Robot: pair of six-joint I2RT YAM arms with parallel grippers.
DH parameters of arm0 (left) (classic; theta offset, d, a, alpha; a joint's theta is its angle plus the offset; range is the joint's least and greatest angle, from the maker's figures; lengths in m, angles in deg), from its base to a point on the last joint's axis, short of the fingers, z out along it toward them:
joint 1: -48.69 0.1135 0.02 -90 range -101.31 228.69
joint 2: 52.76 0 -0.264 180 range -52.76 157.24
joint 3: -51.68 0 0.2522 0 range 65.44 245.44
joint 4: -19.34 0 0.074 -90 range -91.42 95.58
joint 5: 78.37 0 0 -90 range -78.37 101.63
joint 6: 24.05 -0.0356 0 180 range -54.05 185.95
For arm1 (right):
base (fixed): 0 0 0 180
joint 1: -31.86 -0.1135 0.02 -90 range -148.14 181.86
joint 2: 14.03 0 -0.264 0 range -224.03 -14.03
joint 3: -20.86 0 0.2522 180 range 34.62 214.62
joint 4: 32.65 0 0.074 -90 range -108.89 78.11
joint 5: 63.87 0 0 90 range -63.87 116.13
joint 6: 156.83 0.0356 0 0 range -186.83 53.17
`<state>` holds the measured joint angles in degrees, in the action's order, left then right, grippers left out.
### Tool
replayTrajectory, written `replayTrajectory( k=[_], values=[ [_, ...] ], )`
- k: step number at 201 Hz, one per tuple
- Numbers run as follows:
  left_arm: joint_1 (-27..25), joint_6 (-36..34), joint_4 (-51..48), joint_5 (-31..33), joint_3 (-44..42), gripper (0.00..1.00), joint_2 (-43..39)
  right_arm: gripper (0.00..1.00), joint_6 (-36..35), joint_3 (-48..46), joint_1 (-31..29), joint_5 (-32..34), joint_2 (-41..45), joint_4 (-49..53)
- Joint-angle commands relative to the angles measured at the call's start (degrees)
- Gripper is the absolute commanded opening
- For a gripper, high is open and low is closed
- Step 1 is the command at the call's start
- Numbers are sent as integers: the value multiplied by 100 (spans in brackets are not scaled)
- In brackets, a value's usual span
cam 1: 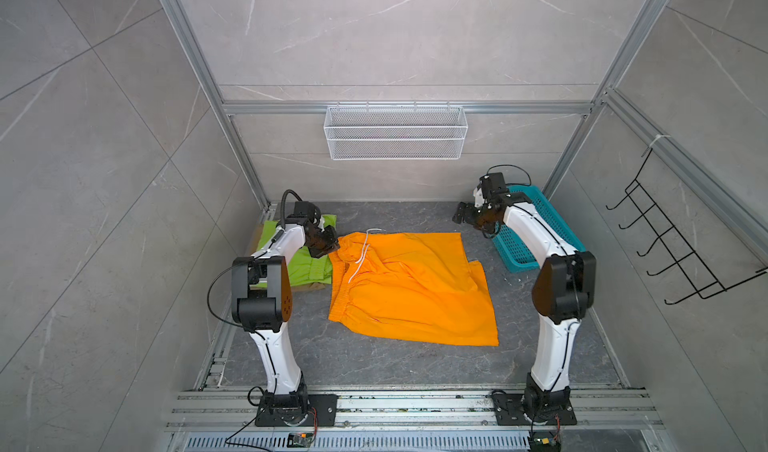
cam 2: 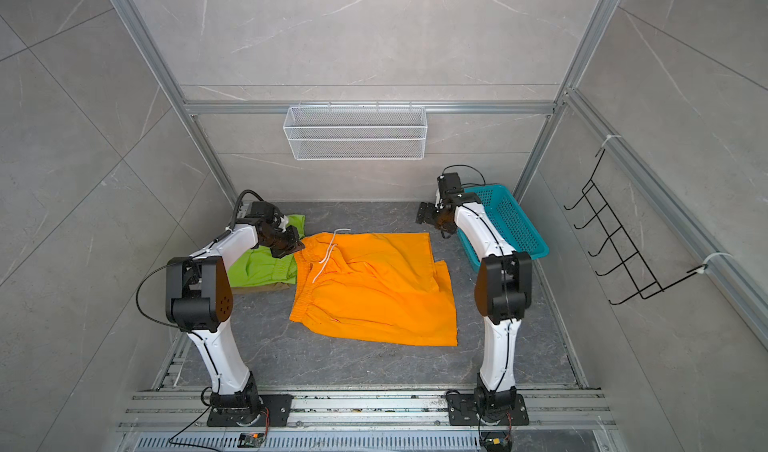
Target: Fold and stack the shorts
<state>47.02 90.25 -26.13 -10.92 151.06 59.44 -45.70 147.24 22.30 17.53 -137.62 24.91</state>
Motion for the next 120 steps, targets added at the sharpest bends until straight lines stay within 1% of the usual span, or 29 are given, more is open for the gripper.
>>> replayTrajectory(
  k=[1,16,28,50,83,98,120],
  values=[
    [-26,-22,-159,-53,92,10,-234,88,-71,634,-45,-34,-830,661],
    [-26,-92,-235,-18,139,14,-234,86,-105,995,-71,-15,-1230,755],
    [-26,-146,-302,45,192,19,-227,85,-166,1279,-106,102,-1496,887],
    [-10,-264,-477,297,356,32,-234,83,-283,1593,-134,265,-1860,1039],
    [8,-476,-657,774,628,51,-265,81,-389,1774,-139,254,-2108,1077],
    [27,-573,-747,881,822,55,-146,79,-415,1870,-133,221,-2198,1079],
    [28,-742,-895,1037,1159,55,156,76,-416,2020,-134,149,-2310,1118]
  ],
)
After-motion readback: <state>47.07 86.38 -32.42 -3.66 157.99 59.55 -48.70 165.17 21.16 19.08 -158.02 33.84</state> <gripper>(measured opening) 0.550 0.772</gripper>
